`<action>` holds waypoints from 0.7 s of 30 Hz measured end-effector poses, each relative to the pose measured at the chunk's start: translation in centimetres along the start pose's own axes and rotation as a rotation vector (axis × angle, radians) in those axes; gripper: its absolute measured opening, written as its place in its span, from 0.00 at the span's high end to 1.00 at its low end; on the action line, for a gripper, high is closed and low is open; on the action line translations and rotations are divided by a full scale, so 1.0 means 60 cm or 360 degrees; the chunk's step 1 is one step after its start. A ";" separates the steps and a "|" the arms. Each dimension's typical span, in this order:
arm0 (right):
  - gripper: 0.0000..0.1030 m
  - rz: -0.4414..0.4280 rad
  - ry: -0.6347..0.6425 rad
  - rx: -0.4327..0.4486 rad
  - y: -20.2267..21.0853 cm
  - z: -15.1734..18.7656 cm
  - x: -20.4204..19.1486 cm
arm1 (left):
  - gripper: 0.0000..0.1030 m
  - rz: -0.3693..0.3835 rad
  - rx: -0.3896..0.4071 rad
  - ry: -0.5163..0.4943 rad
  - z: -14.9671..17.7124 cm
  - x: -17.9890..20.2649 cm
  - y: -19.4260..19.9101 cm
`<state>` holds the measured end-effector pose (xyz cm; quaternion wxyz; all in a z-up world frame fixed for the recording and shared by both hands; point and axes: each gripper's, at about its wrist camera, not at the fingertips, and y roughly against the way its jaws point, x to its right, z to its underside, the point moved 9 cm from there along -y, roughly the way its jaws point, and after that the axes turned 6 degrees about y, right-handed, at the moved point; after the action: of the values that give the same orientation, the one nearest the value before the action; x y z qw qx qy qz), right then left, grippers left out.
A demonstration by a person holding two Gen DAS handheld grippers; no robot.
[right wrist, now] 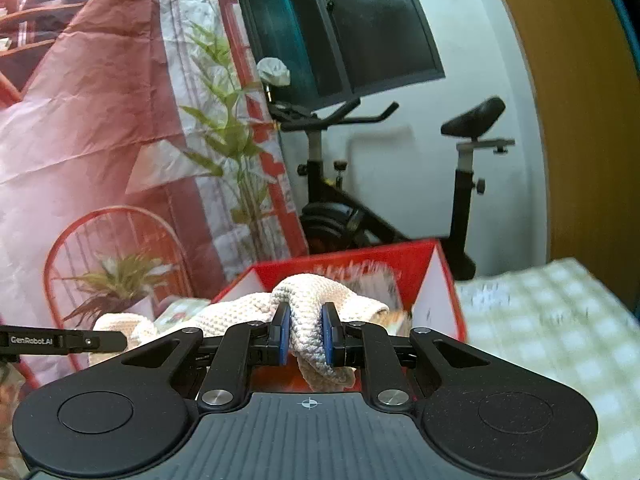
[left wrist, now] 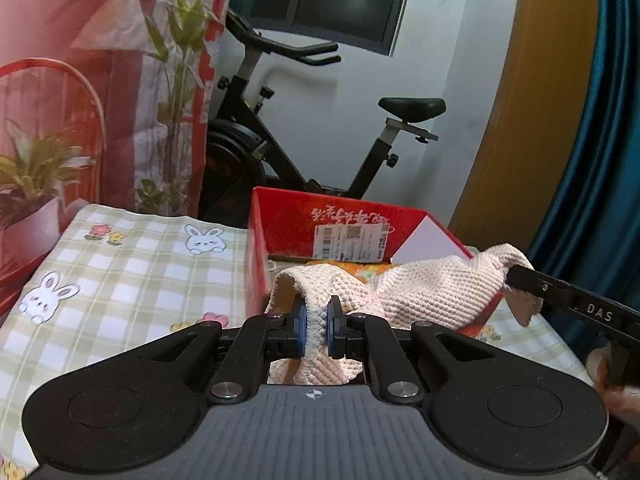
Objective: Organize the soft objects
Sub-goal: 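Lower the cream knit cloth into the red box and open both grippers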
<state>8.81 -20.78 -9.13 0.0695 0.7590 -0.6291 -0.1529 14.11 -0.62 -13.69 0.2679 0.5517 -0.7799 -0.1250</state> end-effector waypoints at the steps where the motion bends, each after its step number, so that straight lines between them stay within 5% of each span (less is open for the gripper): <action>1: 0.86 0.0005 0.0012 0.0001 -0.011 -0.010 0.005 | 0.90 0.0007 -0.0010 0.0014 -0.011 0.002 -0.008; 12: 0.86 0.0093 0.0067 -0.0156 -0.176 -0.067 0.069 | 0.90 -0.0014 -0.0105 0.0027 -0.098 0.008 -0.150; 21: 0.86 0.0103 0.0025 -0.0413 -0.303 -0.056 0.110 | 0.90 -0.0108 -0.0218 0.0030 -0.108 -0.013 -0.263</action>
<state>27.90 -23.90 -12.29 0.1768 0.7241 -0.6276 -0.2247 30.45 -4.94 -16.28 0.3079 0.5595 -0.7477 -0.1819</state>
